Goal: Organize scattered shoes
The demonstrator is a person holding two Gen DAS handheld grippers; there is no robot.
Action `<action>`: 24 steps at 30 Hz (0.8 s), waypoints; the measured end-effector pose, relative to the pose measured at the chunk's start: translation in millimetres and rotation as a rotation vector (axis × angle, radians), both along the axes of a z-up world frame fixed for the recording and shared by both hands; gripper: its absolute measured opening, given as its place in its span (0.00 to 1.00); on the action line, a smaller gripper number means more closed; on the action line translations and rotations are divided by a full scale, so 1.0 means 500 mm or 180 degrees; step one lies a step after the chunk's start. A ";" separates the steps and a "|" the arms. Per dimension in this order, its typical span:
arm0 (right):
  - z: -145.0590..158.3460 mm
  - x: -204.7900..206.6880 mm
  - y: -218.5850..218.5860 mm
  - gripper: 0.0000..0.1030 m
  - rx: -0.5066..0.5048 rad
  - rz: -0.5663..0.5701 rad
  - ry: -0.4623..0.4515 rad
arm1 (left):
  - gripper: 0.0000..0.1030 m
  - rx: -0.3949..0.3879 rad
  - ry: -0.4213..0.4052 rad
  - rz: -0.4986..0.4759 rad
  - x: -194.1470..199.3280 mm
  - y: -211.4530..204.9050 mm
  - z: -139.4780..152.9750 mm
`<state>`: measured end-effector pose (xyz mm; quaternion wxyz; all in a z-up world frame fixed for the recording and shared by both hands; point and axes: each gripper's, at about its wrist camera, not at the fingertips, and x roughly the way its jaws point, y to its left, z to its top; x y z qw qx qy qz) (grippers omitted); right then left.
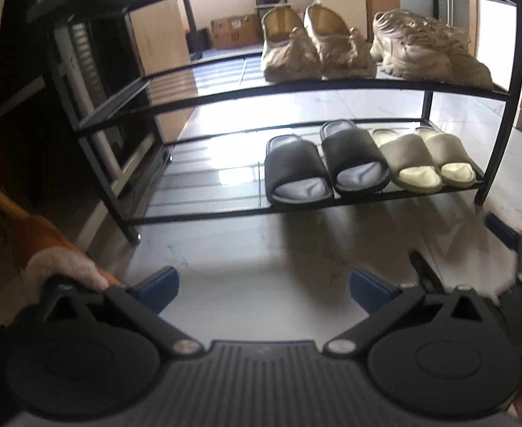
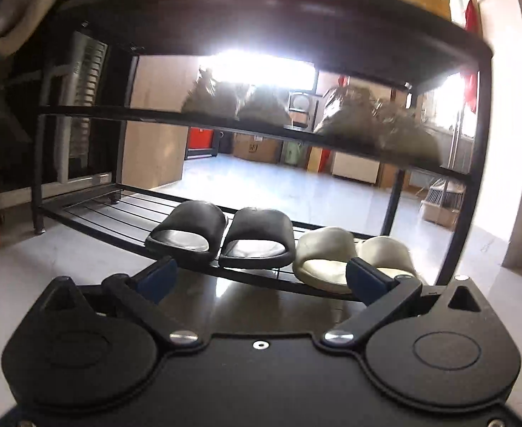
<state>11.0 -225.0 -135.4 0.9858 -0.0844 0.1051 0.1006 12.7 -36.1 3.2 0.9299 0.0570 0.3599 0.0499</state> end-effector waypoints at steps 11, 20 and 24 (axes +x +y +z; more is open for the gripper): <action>0.029 -0.195 -0.076 1.00 0.0186 -0.0557 -0.0300 | 0.99 -0.0230 -0.0271 0.0227 -0.016 0.022 0.027; -0.023 -0.197 -0.116 1.00 0.0266 -0.0934 -0.0139 | 0.99 -0.0321 -0.0429 0.0322 -0.026 0.032 0.038; -0.039 -0.187 -0.109 1.00 0.0249 -0.0905 -0.0077 | 0.99 -0.0331 -0.0451 0.0326 -0.023 0.032 0.039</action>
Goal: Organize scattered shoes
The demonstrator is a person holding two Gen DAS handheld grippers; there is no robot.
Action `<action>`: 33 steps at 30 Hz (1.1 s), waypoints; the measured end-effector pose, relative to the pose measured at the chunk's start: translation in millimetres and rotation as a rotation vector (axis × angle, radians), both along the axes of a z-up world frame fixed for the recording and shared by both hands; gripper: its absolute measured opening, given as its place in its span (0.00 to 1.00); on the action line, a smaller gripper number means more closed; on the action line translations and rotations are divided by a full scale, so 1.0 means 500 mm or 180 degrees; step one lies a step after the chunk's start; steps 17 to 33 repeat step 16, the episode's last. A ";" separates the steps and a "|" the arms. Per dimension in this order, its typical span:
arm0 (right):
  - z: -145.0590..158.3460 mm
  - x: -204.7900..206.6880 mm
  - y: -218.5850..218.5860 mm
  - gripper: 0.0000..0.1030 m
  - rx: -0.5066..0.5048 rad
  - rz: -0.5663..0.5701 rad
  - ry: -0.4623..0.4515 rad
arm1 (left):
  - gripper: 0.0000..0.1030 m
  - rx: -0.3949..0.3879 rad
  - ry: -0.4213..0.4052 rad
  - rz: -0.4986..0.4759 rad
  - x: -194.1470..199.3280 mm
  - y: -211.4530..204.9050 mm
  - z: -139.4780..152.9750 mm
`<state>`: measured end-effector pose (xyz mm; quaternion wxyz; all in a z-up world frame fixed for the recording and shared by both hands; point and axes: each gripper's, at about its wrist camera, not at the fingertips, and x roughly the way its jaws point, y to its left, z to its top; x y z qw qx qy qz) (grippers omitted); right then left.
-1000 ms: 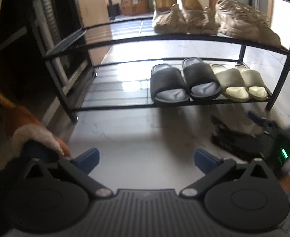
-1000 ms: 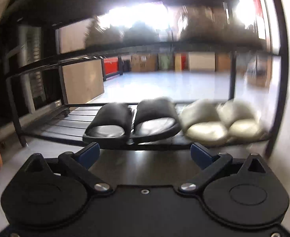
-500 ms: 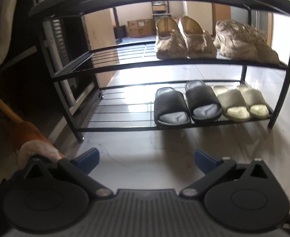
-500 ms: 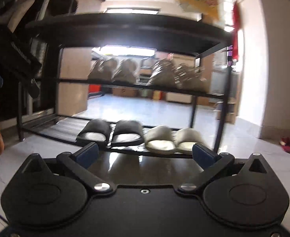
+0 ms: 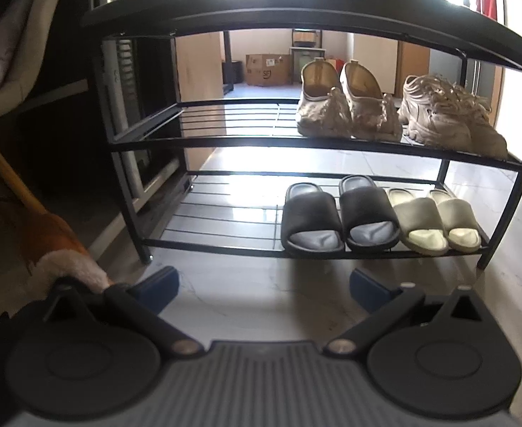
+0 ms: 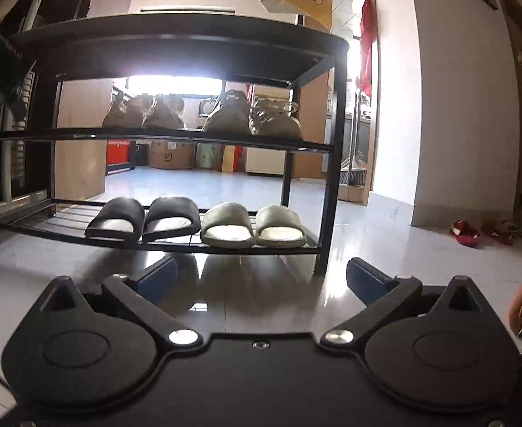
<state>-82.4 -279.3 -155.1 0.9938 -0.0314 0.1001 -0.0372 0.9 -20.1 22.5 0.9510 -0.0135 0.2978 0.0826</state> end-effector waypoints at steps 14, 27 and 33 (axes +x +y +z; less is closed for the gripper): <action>-0.008 0.003 -0.006 1.00 0.0109 -0.0078 0.0109 | 0.99 -0.0140 0.0118 -0.0099 -0.001 -0.002 -0.017; -0.009 0.003 -0.007 1.00 0.0129 -0.0085 0.0114 | 0.99 -0.0159 0.0060 -0.0094 -0.005 -0.002 -0.014; -0.009 0.003 -0.007 1.00 0.0129 -0.0085 0.0114 | 0.99 -0.0159 0.0060 -0.0094 -0.005 -0.002 -0.014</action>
